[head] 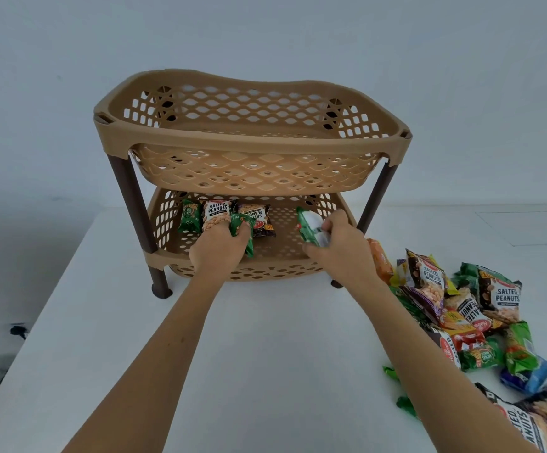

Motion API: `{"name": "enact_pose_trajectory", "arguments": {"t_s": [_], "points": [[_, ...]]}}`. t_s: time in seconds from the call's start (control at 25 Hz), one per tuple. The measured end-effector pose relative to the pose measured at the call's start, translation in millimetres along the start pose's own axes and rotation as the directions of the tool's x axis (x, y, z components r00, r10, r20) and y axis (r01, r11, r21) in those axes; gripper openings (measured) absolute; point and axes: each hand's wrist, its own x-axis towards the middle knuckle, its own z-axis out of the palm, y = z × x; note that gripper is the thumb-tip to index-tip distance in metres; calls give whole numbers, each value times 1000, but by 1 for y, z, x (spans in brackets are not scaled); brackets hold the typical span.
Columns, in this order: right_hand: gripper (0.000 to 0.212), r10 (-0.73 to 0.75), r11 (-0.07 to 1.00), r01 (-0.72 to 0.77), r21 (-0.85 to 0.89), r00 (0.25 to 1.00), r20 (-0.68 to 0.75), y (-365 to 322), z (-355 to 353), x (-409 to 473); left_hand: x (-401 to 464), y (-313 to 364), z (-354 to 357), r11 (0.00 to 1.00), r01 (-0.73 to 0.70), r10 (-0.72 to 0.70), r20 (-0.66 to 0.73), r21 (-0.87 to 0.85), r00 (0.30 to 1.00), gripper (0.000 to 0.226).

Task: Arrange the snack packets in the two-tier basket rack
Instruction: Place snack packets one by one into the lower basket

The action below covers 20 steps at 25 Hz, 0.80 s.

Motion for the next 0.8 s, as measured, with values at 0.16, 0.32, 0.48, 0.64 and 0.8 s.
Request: {"name": "enact_pose_trajectory", "arguments": {"t_s": [0.16,0.32,0.48,0.64,0.8], "points": [[45,69,991,-55,-124,991,113,-3,45,82,7,-2,-2,1000,18,-17,97,-13,995,46],[54,249,950,-198,-241,947,203,5,90,132,8,-4,0,1000,0,-2,106,20,994,42],[33,268,963,-253,-91,928,257,9,113,149,8,-6,1,1000,14,-15,97,3,995,42],[32,184,973,-220,74,926,330,15,102,145,10,-4,-1,997,56,-50,122,-48,991,42],[42,227,947,-270,175,946,232,8,78,120,9,-2,-4,990,93,-78,143,-102,987,42]]}}
